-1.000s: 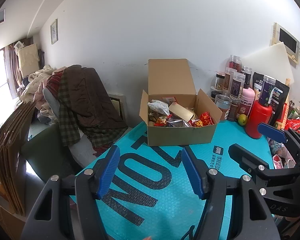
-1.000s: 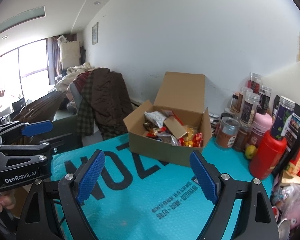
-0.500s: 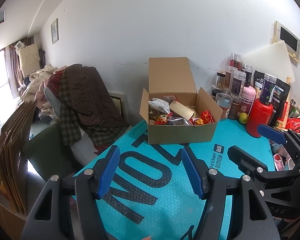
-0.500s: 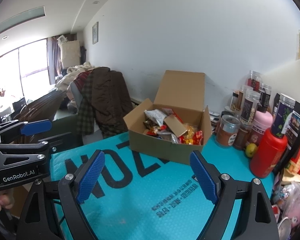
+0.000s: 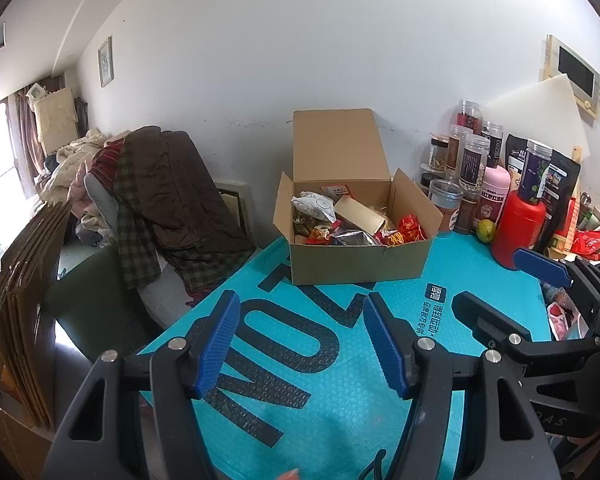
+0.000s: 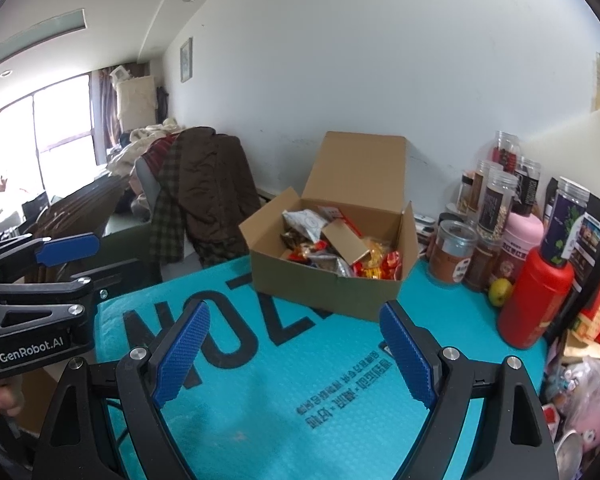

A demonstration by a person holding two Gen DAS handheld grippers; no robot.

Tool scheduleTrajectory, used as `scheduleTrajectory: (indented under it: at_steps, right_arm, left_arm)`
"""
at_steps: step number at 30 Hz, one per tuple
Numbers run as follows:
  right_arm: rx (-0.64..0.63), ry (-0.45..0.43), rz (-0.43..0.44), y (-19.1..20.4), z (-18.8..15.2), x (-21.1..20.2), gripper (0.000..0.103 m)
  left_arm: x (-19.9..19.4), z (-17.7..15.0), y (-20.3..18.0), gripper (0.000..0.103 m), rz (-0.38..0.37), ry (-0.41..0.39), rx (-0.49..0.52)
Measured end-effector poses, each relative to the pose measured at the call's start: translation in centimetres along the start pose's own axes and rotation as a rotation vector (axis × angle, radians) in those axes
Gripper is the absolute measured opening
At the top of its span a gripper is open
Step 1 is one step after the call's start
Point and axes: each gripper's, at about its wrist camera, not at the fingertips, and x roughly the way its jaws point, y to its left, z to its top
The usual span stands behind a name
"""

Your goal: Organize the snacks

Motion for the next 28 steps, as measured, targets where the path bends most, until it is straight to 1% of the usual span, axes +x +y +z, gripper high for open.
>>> scheduleTrajectory:
  at_steps: [17, 28]
  right_arm:
    - [-0.016, 0.002, -0.008, 0.3, 0.2, -0.1, 0.088]
    - [0.008, 0.014, -0.032, -0.6, 0.0, 0.0, 0.09]
  left_arm:
    - [1.0, -0.1, 0.3, 0.064, -0.007, 0.016, -0.007]
    - [1.6, -0.3, -0.1, 0.064, -0.023, 0.019, -0.002]
